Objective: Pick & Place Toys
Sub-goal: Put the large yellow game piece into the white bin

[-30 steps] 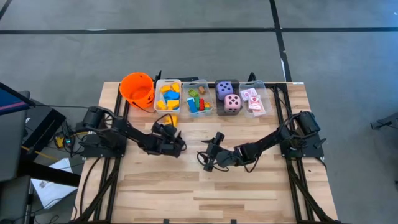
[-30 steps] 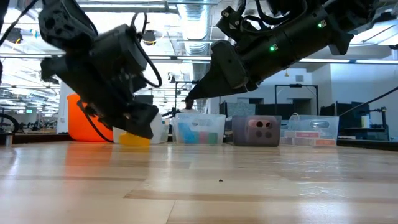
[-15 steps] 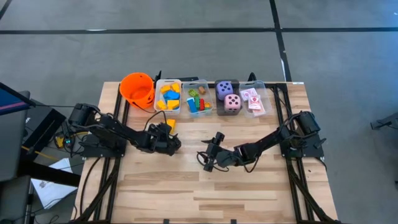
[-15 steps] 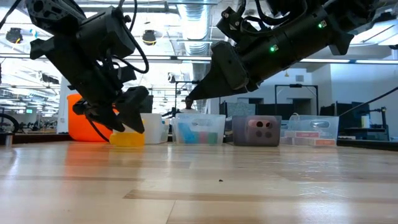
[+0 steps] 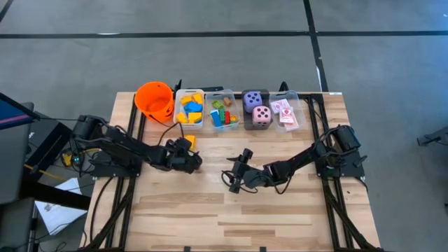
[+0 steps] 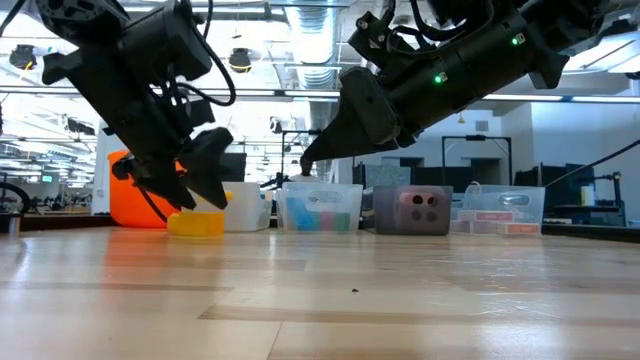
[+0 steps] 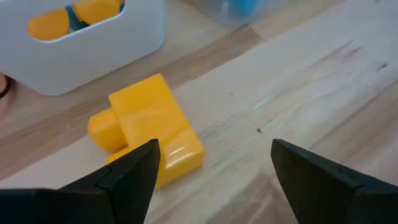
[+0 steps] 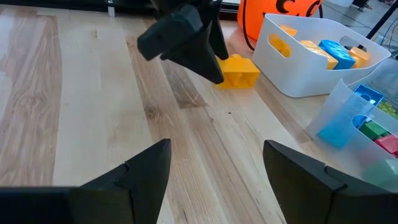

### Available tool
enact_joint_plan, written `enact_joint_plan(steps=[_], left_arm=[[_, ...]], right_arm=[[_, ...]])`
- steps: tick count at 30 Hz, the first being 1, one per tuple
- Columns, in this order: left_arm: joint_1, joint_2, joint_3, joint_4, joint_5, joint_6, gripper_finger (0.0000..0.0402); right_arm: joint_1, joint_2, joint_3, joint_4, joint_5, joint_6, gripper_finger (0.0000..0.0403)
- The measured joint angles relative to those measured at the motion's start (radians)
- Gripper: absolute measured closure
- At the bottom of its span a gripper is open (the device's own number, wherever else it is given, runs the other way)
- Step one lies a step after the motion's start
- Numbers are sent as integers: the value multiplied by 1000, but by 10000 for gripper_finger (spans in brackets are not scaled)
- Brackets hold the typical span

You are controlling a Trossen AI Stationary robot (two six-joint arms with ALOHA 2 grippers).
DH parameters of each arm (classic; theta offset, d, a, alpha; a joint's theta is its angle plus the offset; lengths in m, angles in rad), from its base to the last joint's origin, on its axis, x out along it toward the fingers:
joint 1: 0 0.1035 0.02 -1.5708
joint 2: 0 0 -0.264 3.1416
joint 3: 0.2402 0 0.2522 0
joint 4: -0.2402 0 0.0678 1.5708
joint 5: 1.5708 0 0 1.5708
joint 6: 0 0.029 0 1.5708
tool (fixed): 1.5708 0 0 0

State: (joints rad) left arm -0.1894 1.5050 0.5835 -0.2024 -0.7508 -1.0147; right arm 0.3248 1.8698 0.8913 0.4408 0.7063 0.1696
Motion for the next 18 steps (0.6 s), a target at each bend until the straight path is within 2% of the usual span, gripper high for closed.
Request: enact_joint_plan(steps=[8, 14, 18], left_arm=[[32, -13, 0, -1, -21, 16, 102], [81, -13, 1, -1, -67, 268, 103], [90, -13, 1, 0, -49, 355, 104]], right_arm=[[0, 0, 0, 0, 0, 0, 154], [0, 0, 0, 0, 0, -1, 154], [0, 0, 0, 0, 0, -1, 154]])
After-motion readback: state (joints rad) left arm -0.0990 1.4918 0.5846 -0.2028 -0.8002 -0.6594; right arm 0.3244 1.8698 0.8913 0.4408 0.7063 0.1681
